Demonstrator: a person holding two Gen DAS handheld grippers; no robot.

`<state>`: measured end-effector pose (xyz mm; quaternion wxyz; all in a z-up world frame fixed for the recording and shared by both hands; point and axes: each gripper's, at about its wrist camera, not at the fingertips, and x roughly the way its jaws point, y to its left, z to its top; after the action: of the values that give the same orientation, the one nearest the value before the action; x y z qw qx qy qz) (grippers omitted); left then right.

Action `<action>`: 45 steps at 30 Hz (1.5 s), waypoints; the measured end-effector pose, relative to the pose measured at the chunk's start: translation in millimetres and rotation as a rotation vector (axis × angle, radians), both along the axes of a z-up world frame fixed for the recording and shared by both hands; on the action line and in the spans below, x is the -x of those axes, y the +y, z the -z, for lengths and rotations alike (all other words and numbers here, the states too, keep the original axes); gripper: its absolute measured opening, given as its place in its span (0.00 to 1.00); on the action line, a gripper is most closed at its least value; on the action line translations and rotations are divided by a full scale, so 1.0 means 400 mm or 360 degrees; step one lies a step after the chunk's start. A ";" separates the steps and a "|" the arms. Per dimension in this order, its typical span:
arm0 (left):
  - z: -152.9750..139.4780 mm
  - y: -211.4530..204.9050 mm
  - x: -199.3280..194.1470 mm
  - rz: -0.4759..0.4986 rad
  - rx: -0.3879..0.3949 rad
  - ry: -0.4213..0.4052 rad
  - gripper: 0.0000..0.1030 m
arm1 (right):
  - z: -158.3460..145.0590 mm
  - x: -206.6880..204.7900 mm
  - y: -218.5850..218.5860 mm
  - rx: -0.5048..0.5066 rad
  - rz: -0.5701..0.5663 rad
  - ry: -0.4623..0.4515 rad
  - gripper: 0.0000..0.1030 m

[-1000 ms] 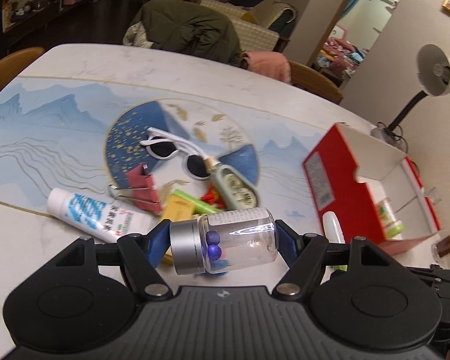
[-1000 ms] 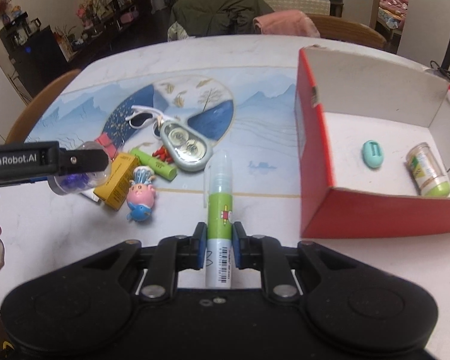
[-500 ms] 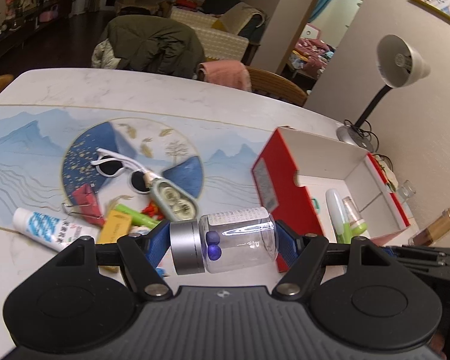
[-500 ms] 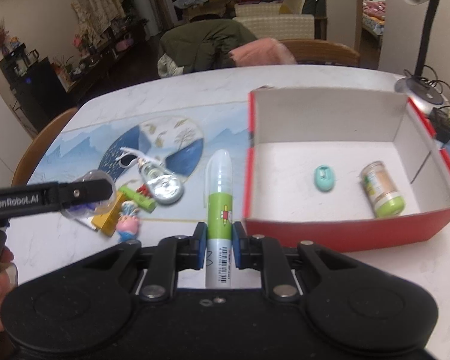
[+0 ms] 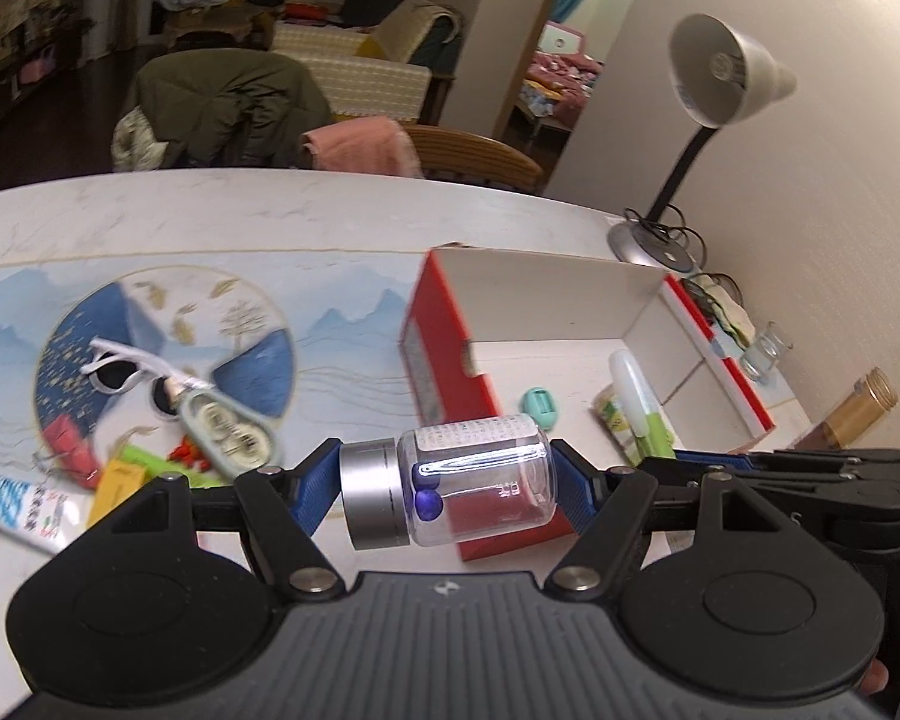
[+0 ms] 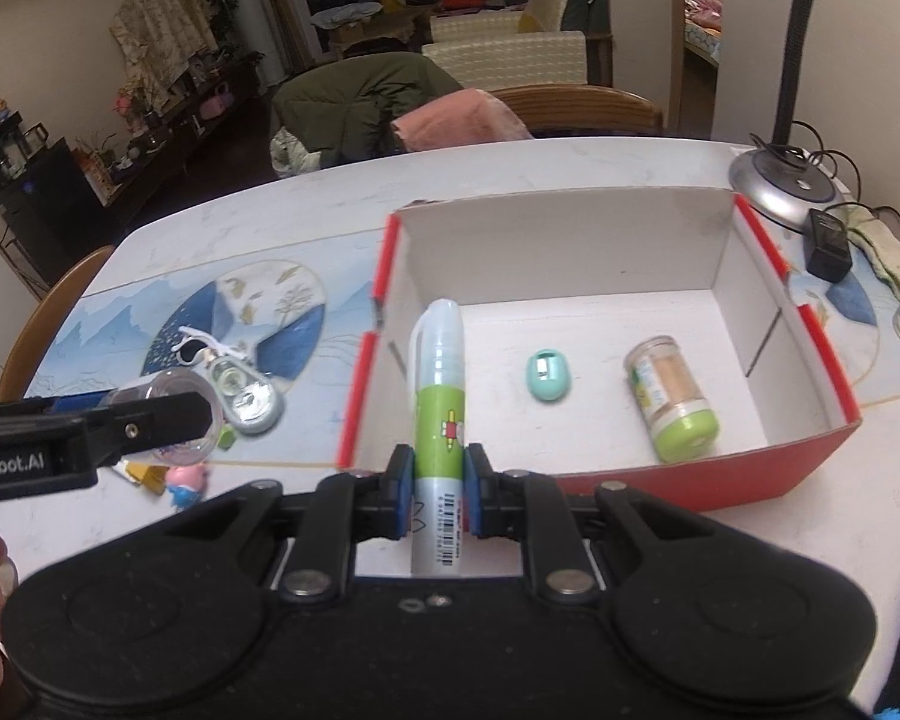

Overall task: Organize rigid objects
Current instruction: 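Carry the pill jar and glue stick with both tools over the shoebox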

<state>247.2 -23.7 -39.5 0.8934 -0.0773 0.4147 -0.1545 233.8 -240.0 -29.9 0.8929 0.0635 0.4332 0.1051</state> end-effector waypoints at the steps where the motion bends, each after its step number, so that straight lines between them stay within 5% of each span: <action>1: -0.001 -0.014 -0.005 0.0013 -0.0006 -0.0005 0.71 | 0.000 -0.004 -0.010 -0.0001 0.0003 0.0001 0.16; 21: 0.049 -0.298 -0.135 0.0234 -0.0189 0.0000 0.71 | 0.039 -0.169 -0.242 0.0030 0.0174 0.0011 0.16; 45: 0.219 -0.458 -0.292 0.0378 -0.0462 0.0328 0.71 | 0.190 -0.400 -0.218 0.0057 0.0066 0.0229 0.16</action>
<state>364.1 -207.0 -127.0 0.8235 0.0863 0.5280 -0.1887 393.9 -327.2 -106.1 0.8624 0.0637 0.4968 0.0740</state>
